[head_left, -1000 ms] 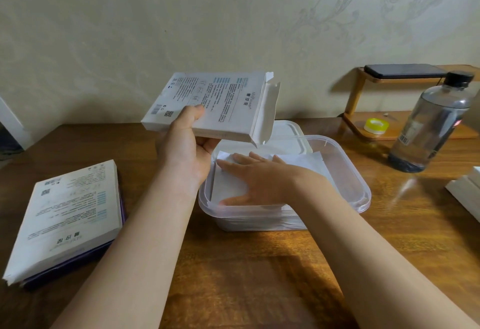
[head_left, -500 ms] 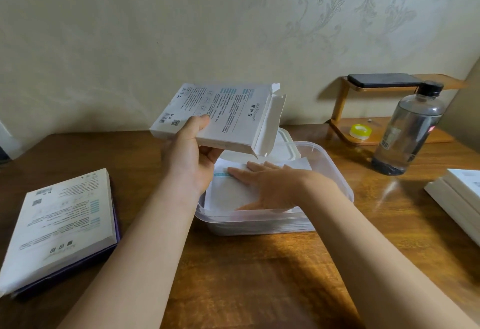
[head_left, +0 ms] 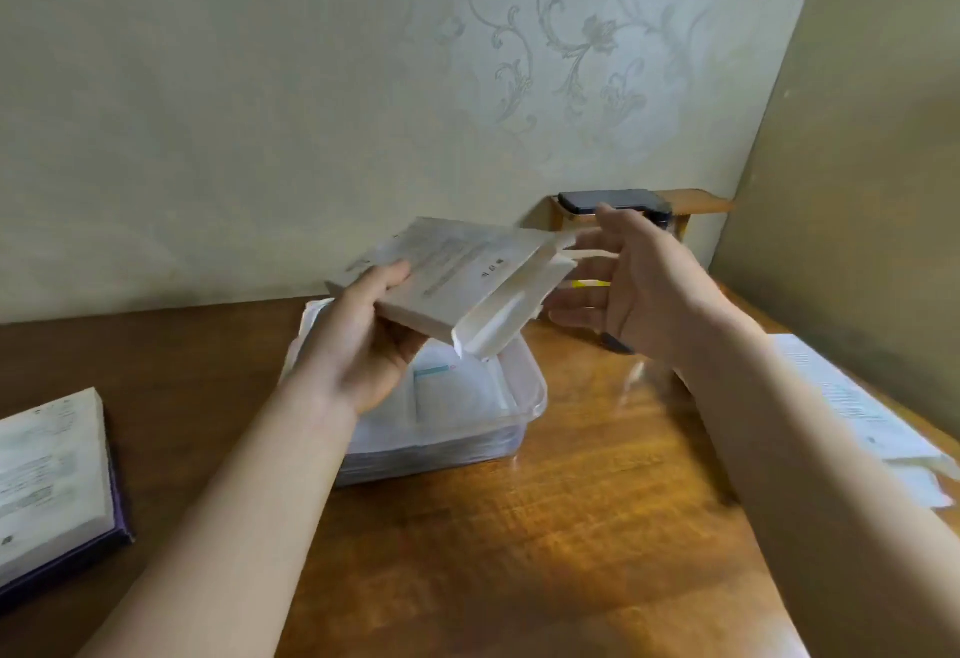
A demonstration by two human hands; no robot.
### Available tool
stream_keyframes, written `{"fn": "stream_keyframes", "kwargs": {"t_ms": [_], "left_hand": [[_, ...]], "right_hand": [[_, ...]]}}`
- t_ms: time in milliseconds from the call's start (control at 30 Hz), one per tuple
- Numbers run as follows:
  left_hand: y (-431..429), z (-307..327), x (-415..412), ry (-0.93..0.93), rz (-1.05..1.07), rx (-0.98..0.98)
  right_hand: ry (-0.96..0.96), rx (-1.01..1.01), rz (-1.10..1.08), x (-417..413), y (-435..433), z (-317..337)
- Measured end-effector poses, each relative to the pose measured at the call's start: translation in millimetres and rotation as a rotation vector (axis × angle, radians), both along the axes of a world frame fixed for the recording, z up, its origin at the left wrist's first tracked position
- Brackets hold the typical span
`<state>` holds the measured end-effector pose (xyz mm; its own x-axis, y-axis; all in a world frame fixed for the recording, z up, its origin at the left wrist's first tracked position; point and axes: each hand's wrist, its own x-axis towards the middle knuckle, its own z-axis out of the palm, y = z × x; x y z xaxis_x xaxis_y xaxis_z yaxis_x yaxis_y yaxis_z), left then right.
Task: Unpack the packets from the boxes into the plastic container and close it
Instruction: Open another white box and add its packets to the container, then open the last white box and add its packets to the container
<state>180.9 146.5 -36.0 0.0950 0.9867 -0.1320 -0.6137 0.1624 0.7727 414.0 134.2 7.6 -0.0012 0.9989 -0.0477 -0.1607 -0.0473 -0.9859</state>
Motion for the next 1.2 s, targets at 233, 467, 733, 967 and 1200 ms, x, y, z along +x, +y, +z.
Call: {"fn": "stream_keyframes", "kwargs": {"t_ms": [233,467,733,967,1200], "left_hand": [[-21,19,122,0.202,-0.206,0.055],[-34,-7,242,0.443,-0.214,0.092],[-33,-39,297,1.005,-0.225,0.279],[-24,-43,294,1.136,-0.315,0.182],[-28,-28,277,1.187,-0.472,0.181]], "right_hand": [[-0.298,0.004,-0.172,102,-54,13],[-0.364,-0.078,-0.471,204,-100,-16],[-0.737,-0.147,-0.635,236,-113,-58],[-0.888,-0.167,-0.581,230,-102,-74],[-1.069,-0.181,-0.599,217,-101,-68]]}}
